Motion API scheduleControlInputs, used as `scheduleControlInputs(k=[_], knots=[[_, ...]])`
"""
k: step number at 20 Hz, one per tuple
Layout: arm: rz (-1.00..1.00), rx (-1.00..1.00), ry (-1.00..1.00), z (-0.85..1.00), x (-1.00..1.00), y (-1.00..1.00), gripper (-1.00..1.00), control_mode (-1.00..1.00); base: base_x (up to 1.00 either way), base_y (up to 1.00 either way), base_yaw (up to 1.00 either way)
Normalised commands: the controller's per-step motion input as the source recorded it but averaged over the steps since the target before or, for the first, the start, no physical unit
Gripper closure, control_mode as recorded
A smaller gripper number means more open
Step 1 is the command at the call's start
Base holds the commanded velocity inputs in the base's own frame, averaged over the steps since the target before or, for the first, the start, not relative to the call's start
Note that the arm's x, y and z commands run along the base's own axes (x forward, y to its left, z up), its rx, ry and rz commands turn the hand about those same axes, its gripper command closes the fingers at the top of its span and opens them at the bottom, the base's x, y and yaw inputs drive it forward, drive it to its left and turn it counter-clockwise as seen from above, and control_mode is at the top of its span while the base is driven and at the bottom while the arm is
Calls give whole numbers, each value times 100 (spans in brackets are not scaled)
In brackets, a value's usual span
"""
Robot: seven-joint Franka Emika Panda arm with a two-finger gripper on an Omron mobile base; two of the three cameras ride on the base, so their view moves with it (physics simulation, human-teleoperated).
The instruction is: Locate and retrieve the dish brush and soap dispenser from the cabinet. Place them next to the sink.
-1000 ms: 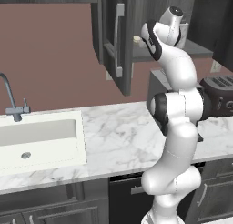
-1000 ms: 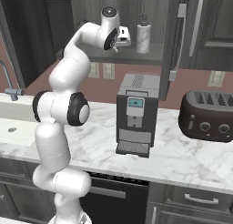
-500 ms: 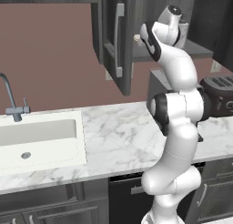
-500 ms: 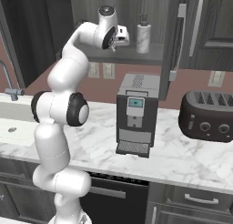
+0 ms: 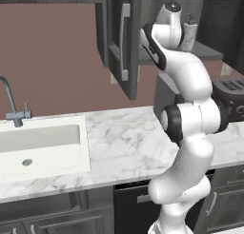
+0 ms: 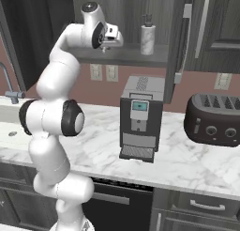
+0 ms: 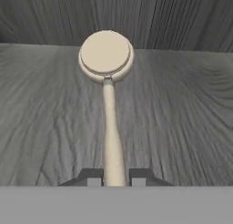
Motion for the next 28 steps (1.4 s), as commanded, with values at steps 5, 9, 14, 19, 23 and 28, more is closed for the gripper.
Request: scheduleControlInputs(k=[5, 9, 14, 19, 23, 28], knots=[[-13, 0, -5, 2, -67, 14, 100, -100, 0, 0, 0], [-11, 1, -3, 0, -77, 0, 100, -100, 0, 0, 0], [-10, 1, -1, 0, -81, 0, 100, -100, 0, 0, 0], [-8, 2, -2, 0, -94, 0, 100, -100, 0, 0, 0], [-6, 4, -5, 0, -100, 0, 100, -100, 0, 0, 0], [-5, 5, -5, -6, -97, 0, 100, -100, 0, 0, 0]])
